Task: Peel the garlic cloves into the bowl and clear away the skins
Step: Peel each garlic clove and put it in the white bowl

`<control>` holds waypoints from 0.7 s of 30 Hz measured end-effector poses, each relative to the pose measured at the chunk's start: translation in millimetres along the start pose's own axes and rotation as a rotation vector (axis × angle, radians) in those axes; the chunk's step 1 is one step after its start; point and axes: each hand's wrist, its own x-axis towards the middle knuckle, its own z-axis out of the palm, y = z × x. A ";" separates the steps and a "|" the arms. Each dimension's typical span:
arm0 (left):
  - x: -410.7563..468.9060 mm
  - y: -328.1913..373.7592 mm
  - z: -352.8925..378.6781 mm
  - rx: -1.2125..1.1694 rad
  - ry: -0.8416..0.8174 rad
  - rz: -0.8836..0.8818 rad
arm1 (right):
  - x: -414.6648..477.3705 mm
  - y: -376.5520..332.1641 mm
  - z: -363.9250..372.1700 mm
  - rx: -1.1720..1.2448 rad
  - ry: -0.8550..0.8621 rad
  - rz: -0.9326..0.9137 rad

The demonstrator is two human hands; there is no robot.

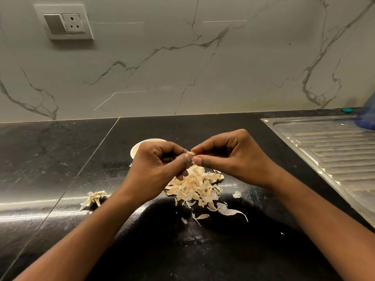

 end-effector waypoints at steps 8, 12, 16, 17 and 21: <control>-0.6 0.4 0.9 -0.076 -0.057 -0.004 | 2.7 5.0 0.3 0.160 -0.005 0.081; -0.2 -0.3 1.4 -0.111 -0.059 -0.006 | 2.8 3.8 1.8 0.316 0.007 0.175; -0.2 0.6 1.7 -0.108 -0.042 -0.005 | 3.2 2.6 -5.4 0.268 0.064 0.216; 0.0 0.8 1.7 -0.109 -0.038 -0.010 | 2.8 2.7 -8.1 0.247 0.076 0.218; -0.3 -0.7 1.1 -0.079 -0.032 -0.033 | 1.5 2.1 -9.6 0.184 0.036 0.201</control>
